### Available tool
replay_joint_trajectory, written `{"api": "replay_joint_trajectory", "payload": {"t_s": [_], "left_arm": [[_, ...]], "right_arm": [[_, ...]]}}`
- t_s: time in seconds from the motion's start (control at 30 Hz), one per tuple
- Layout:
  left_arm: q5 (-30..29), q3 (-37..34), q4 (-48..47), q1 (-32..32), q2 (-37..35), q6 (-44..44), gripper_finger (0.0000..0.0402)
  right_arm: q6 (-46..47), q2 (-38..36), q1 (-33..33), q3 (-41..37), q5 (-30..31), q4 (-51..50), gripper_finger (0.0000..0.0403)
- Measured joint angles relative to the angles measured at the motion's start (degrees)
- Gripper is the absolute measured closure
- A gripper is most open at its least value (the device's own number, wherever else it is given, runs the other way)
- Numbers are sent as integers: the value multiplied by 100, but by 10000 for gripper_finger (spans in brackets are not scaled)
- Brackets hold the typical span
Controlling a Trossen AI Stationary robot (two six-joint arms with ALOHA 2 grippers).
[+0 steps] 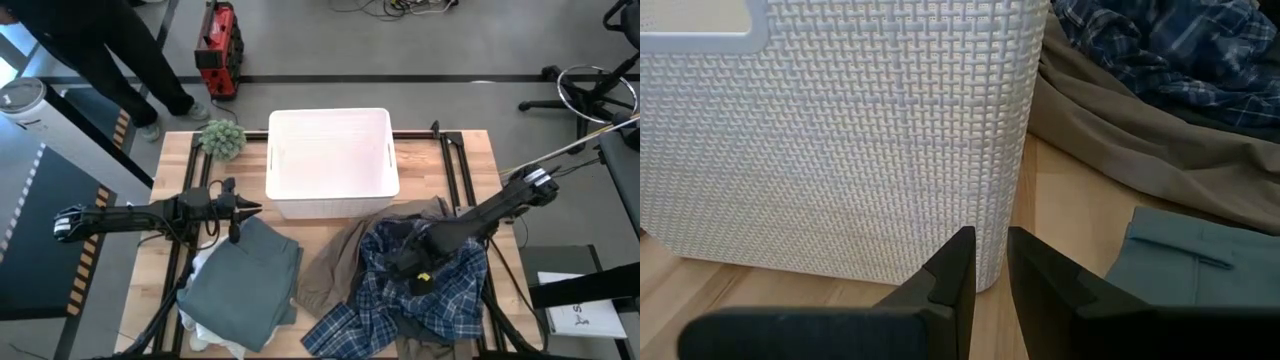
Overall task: Sort clothes
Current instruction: Put the blue shirt into the white bin
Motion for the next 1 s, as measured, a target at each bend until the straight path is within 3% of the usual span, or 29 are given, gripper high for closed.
{"api": "replay_joint_trajectory", "payload": {"t_s": [0.33, 0.73, 1.0], "left_arm": [[0, 0, 0, 0, -2, 0, 351], [0, 0, 0, 1, 0, 0, 351], [0, 0, 0, 1, 0, 0, 351]], "right_arm": [[-316, -415, 171, 1801, 1505, -75, 400], [-1728, -248, 80, 3855, 4628, 334, 400], [-2829, -250, -108, 4931, 4799, 978, 401]]}}
